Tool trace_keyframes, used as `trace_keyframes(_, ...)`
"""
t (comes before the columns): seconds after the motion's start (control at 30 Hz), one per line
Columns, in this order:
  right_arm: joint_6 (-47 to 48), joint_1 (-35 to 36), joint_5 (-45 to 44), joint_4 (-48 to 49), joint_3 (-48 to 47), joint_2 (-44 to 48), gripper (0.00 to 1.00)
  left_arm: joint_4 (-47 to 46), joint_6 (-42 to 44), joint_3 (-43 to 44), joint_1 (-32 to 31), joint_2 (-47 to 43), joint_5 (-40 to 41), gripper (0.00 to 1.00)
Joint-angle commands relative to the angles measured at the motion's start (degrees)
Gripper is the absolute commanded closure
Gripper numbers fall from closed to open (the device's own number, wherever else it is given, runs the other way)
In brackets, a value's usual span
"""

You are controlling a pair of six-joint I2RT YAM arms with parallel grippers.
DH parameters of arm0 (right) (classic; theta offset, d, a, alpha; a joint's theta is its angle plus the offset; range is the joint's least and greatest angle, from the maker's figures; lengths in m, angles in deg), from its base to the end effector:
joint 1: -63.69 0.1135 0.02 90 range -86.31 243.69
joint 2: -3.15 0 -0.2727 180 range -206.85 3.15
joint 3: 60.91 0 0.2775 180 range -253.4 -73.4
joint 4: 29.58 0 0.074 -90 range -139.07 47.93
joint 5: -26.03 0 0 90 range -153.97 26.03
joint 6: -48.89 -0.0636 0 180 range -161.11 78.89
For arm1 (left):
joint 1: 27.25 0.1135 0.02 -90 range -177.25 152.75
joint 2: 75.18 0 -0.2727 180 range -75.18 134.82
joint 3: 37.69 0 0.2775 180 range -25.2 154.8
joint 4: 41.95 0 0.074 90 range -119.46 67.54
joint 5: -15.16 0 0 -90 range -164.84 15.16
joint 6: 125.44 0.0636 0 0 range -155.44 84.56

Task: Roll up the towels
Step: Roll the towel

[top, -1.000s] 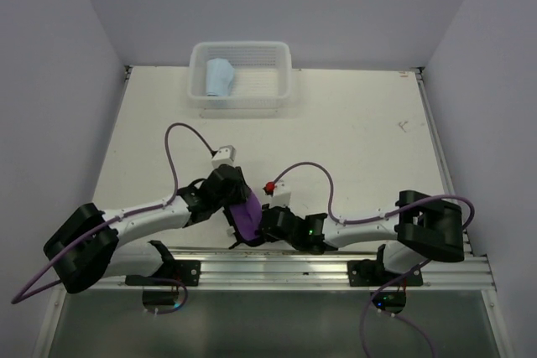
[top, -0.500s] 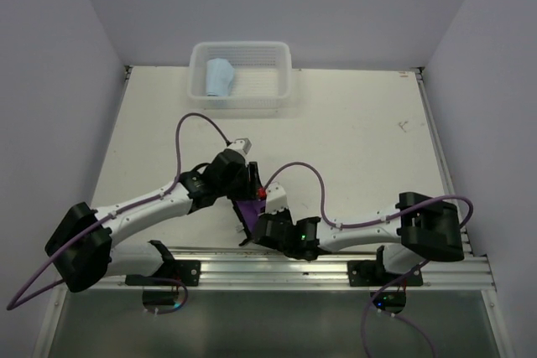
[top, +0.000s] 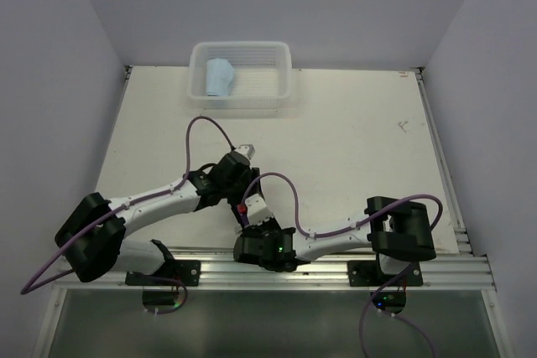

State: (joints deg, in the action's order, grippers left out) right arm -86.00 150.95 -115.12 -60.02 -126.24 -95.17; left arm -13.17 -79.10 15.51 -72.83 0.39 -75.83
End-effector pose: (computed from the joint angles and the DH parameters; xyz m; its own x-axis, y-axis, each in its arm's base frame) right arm 0.0659 0.3404 0.1304 -0.4607 -0.3662 -0.8085 -0.4019 0.8982 -0.1778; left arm 0.2057 -0.2114 0.1648 -0.8926 -0.0754 -0.4445 0.1458 0.8847 -0.4428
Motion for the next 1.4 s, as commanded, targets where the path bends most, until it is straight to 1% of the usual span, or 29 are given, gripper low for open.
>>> trace_keyframes(0.0, 0.2, 1.5, -5.4, -3.0, -3.9, -1.8, 1.0, -1.0, 2.3, 0.5, -0.5, 2.6, 0.8, 0.45)
trace_keyframes(0.03, 0.3, 1.6, -5.5, -3.1, -4.1, -1.9, 1.0, -1.1, 2.3, 0.2, -0.5, 3.3, 2.4, 0.45)
trace_keyframes(0.2, 0.6, 2.0, -6.0, -3.2, -4.4, -2.7, 1.0, -2.6, 1.8, -1.1, -0.5, 3.4, 4.0, 0.48)
trace_keyframes(0.27, 0.4, 2.2, -6.1, -3.5, -4.3, -2.7, 1.0, -3.1, 1.6, -1.5, -0.5, 3.5, 4.3, 0.53)
trace_keyframes(0.3, 0.2, 2.2, -6.1, -3.6, -4.2, -2.7, 1.0, -3.3, 1.5, -1.8, -0.5, 3.4, 4.6, 0.59)
trace_keyframes(0.37, 0.0, 2.4, -6.2, -3.8, -3.9, -2.6, 1.0, -4.4, 1.3, -2.6, -0.5, 3.2, 4.5, 0.66)
trace_keyframes(0.4, -0.3, 2.3, -6.2, -3.8, -3.9, -2.5, 1.0, -4.8, 1.2, -2.8, -0.5, 3.1, 4.5, 0.72)
trace_keyframes(0.57, -1.0, 2.3, -6.1, -4.2, -3.7, -2.1, 1.0, -7.6, -0.4, -6.0, -0.5, 2.2, 4.9, 0.83)
trace_keyframes(0.6, -1.2, 2.5, -5.9, -4.2, -3.8, -2.2, 1.0, -8.1, -0.5, -6.4, -0.6, 2.0, 5.0, 0.87)
trace_keyframes(0.67, -1.2, 2.5, -5.7, -4.4, -3.9, -2.2, 1.0, -9.7, -1.5, -8.0, -0.5, 1.3, 5.1, 0.91)
trace_keyframes(0.7, -1.2, 2.5, -5.7, -4.5, -3.9, -2.4, 1.0, -10.2, -1.8, -9.0, -0.6, 1.1, 5.2, 0.96)
trace_keyframes(0.73, -1.3, 2.5, -5.7, -4.6, -4.0, -2.3, 1.0, -10.8, -2.2, -9.4, -0.6, 0.6, 5.3, 0.99)
trace_keyframes(0.77, -1.3, 2.5, -5.6, -4.8, -4.1, -2.4, 1.0, -11.6, -2.4, -9.8, -0.6, 0.3, 5.5, 1.0)
trace_keyframes(0.87, -1.6, 2.5, -5.4, -5.1, -4.3, -2.1, 0.99, -14.3, -2.4, -11.7, -0.6, -1.0, 5.3, 1.0)
trace_keyframes(0.9, -1.7, 2.5, -5.3, -5.0, -4.4, -2.0, 0.96, -15.0, -2.7, -12.3, -0.6, -1.5, 5.4, 1.0)
trace_keyframes(0.97, -1.9, 2.6, -5.0, -4.7, -4.3, -1.8, 0.94, -15.3, -3.2, -14.5, -0.6, -3.3, 6.2, 1.0)
trace_keyframes(1.0, -2.1, 2.6, -4.8, -4.6, -4.2, -1.5, 0.91, -17.2, -3.4, -15.1, -0.6, -4.0, 7.0, 1.0)
trace_keyframes(1.17, -2.2, 2.8, -4.3, -4.5, -4.0, -1.3, 0.85, -20.9, -5.6, -20.5, -0.6, -8.2, 8.0, 1.0)
trace_keyframes(1.27, -2.5, 2.8, -4.1, -5.6, -4.3, -1.3, 0.78, -23.6, -6.5, -23.4, -0.6, -9.4, 8.6, 1.0)
trace_keyframes(1.3, -2.7, 2.7, -4.1, -5.8, -4.2, -1.1, 0.72, -24.2, -6.7, -24.4, -0.6, -9.5, 8.7, 1.0)
trace_keyframes(1.37, -2.8, 2.8, -3.5, -5.4, -3.6, -0.3, 0.67, -25.2, -7.0, -25.0, -0.6, -9.6, 9.3, 1.0)
